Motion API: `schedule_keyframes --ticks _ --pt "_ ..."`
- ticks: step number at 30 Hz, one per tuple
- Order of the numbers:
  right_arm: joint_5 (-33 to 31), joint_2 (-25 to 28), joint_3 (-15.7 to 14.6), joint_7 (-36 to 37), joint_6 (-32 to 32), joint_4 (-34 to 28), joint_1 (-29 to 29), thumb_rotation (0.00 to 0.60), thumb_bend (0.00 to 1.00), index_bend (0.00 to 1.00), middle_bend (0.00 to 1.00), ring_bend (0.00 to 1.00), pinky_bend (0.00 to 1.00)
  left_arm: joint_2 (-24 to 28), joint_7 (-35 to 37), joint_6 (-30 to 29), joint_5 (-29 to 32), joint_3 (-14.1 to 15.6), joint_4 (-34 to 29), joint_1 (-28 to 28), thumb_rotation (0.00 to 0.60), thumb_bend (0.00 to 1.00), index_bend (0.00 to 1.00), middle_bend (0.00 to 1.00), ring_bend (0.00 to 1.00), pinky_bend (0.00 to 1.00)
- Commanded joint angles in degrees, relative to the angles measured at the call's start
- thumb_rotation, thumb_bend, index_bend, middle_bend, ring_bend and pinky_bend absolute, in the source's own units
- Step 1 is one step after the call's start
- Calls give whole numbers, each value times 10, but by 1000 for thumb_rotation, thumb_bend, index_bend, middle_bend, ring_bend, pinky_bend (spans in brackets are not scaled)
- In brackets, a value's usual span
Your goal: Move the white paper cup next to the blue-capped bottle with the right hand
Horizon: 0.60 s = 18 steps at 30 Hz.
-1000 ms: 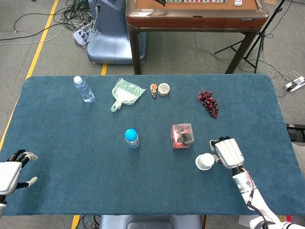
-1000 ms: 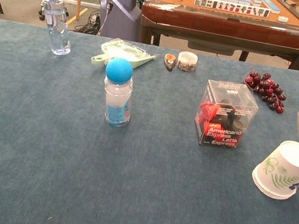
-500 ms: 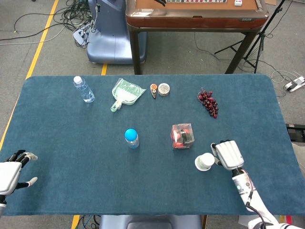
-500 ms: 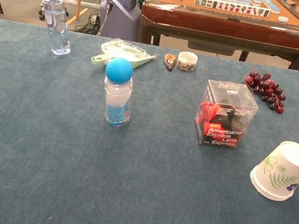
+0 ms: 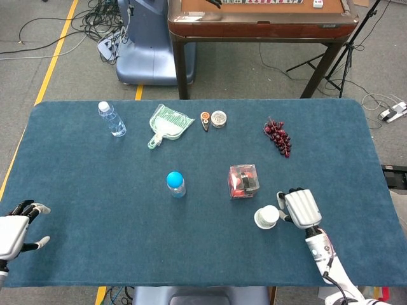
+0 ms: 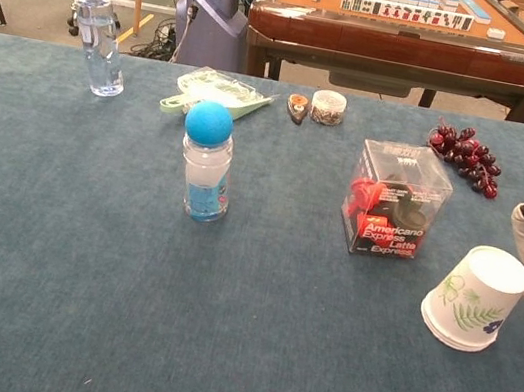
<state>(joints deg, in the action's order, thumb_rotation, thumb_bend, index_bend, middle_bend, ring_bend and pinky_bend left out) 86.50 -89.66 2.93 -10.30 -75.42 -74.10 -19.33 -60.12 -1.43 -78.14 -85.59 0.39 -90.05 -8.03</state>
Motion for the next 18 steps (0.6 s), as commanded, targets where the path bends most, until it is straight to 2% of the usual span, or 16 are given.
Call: schedule_keyframes --ticks 1,18 --pt "-1 -3 0 2 1 2 1 600 0 723 870 663 692 1 0 0 0 0 -1 0 600 62 347 310 178 387" --pt "3 -40 5 14 7 8 -8 600 0 723 869 663 692 1 1 3 2 0 0 -1 600 62 347 310 179 389"
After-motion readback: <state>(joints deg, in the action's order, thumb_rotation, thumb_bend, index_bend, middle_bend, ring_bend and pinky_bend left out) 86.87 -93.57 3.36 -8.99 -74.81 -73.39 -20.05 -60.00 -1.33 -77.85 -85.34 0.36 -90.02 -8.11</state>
